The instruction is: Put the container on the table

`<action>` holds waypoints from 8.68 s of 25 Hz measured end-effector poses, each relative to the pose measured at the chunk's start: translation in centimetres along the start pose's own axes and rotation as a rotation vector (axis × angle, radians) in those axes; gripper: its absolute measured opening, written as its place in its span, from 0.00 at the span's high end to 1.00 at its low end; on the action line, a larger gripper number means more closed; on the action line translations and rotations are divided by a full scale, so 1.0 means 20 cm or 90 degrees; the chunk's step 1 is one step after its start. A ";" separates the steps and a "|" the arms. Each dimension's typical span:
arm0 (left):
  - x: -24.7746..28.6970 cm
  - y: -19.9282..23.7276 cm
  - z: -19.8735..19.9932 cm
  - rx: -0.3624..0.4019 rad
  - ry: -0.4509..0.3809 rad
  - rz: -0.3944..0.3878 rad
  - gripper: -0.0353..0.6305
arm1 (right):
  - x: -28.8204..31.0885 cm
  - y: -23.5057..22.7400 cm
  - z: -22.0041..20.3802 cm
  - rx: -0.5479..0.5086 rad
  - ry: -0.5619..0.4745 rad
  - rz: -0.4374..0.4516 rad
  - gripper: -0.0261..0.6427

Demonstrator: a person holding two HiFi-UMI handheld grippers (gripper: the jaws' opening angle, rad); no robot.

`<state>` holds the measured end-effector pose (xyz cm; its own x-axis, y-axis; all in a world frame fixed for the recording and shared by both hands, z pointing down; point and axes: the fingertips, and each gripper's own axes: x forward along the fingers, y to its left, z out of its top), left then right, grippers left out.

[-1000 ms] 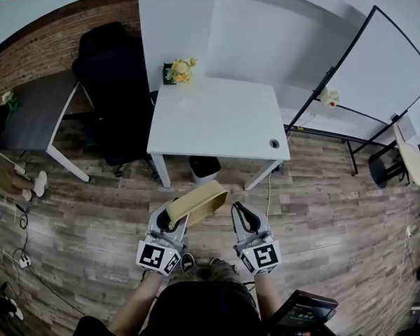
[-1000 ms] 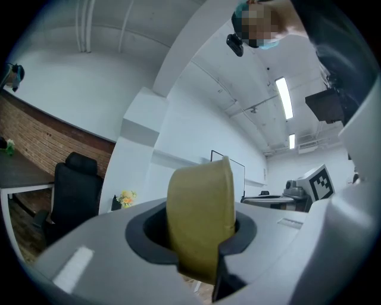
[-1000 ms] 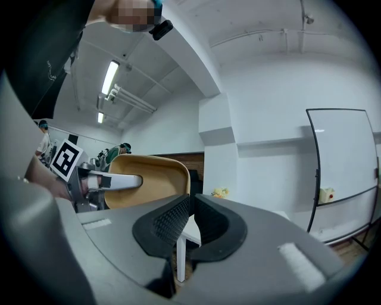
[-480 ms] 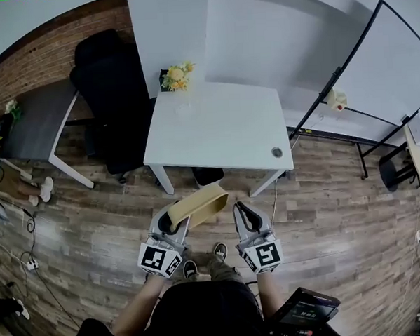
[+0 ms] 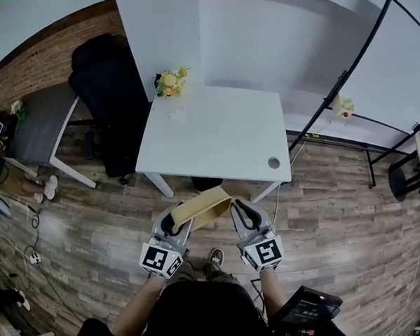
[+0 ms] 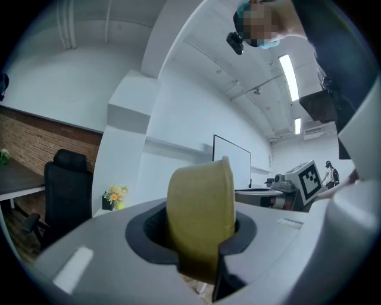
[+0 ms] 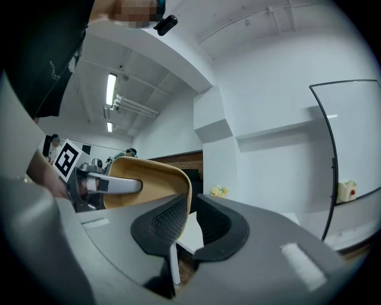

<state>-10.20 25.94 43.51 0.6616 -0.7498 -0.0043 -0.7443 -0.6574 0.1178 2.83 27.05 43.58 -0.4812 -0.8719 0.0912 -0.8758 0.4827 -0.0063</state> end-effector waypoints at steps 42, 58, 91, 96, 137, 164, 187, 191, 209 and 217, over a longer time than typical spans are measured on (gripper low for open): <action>0.68 0.62 -0.15 -0.040 0.069 -0.117 0.74 | 0.86 -0.36 -0.13 -0.003 0.137 -0.129 0.94; 1.49 0.75 -0.20 -0.153 0.124 -0.175 0.76 | 1.15 -1.00 -0.16 0.033 0.091 0.167 0.81; 1.84 0.98 -0.61 -0.329 0.486 -0.253 0.76 | 1.71 -0.82 -0.47 -0.572 0.363 0.399 0.18; 1.83 1.07 -0.66 -0.345 0.497 -0.193 0.77 | 1.70 -0.84 -0.44 -0.541 0.369 0.389 0.16; 1.88 1.30 -0.64 -0.536 0.332 -0.149 0.76 | 1.66 -1.33 -0.37 0.195 0.201 0.161 0.51; 1.82 1.00 -0.41 -0.217 0.240 -0.435 0.59 | 1.76 -1.35 -0.48 0.584 0.250 0.235 0.76; 1.70 0.93 -0.69 0.095 0.275 -0.365 0.51 | 1.87 -1.63 -1.02 0.679 0.347 0.045 0.75; 1.67 0.92 -0.71 0.072 0.284 -0.350 0.56 | 1.98 -1.70 -1.10 0.655 0.362 0.046 0.75; 1.82 0.95 -0.59 0.049 0.238 -0.264 0.72 | 2.37 -1.91 -1.15 0.603 0.356 0.073 0.75; 1.89 0.99 -0.64 0.063 0.253 -0.218 0.86 | 2.43 -2.07 -1.20 0.589 0.342 0.011 0.75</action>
<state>1.34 -14.44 58.30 0.8370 -0.4179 0.3532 -0.4725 -0.8775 0.0816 16.65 -33.40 72.21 -0.6113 -0.6063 0.5087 -0.6664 0.0477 -0.7440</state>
